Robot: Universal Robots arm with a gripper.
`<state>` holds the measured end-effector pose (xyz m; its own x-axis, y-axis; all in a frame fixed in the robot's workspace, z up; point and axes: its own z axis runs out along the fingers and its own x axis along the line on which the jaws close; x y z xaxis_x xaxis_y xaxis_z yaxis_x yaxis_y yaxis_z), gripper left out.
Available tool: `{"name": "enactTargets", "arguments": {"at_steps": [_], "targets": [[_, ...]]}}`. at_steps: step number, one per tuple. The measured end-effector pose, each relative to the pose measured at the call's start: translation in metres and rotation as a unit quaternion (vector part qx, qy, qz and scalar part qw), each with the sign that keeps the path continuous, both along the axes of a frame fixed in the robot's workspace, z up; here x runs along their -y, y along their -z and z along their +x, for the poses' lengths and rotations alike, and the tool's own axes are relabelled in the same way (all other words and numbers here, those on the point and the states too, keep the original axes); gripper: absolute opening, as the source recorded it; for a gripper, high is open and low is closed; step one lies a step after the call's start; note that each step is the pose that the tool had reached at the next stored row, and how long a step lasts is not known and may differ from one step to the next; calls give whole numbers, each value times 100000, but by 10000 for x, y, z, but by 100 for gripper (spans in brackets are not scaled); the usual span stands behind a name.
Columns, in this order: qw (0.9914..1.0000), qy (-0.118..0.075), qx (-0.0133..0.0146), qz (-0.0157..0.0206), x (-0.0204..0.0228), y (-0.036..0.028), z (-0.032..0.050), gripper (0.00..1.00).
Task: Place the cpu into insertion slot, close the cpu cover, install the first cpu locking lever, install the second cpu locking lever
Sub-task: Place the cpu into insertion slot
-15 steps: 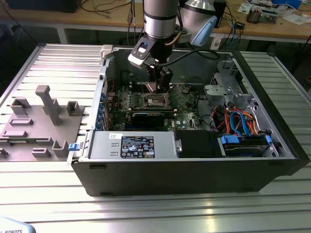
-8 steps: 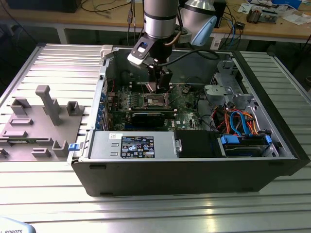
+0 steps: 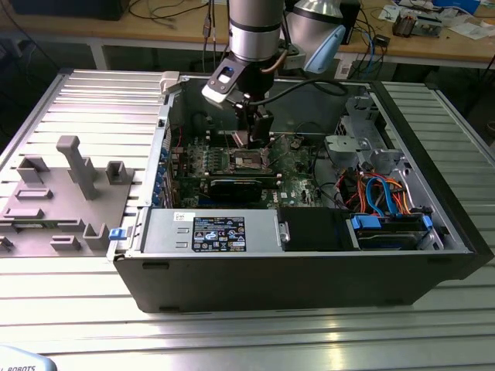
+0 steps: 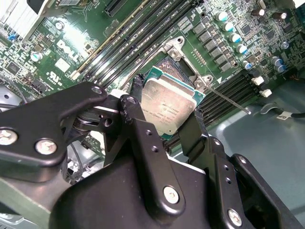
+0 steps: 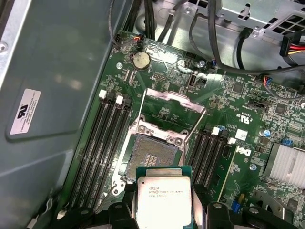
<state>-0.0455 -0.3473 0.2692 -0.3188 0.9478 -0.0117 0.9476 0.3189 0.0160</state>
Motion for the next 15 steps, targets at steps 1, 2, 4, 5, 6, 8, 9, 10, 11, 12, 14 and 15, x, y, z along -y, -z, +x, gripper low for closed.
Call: {"name": "enactTargets", "arguments": {"at_steps": [1,2,4,5,6,8,9,10,11,12,14,15], "targets": [[100000,122,3,-2,0,0,0,55],[100000,256,1,-2,0,0,0,55],[99999,536,1,0,0,0,0,55],[99998,663,3,0,0,0,0,55],[99997,781,1,-1,0,0,0,55],[99994,1078,2,0,0,0,0,55],[99993,1208,-1,-2,0,0,0,55],[99991,1362,2,-3,0,0,0,55],[99989,1492,0,-1,0,1,0,55],[99986,1677,-1,-2,0,1,0,55],[99982,1919,3,4,0,1,0,55],[99978,2116,5,3,0,1,0,55]]}}
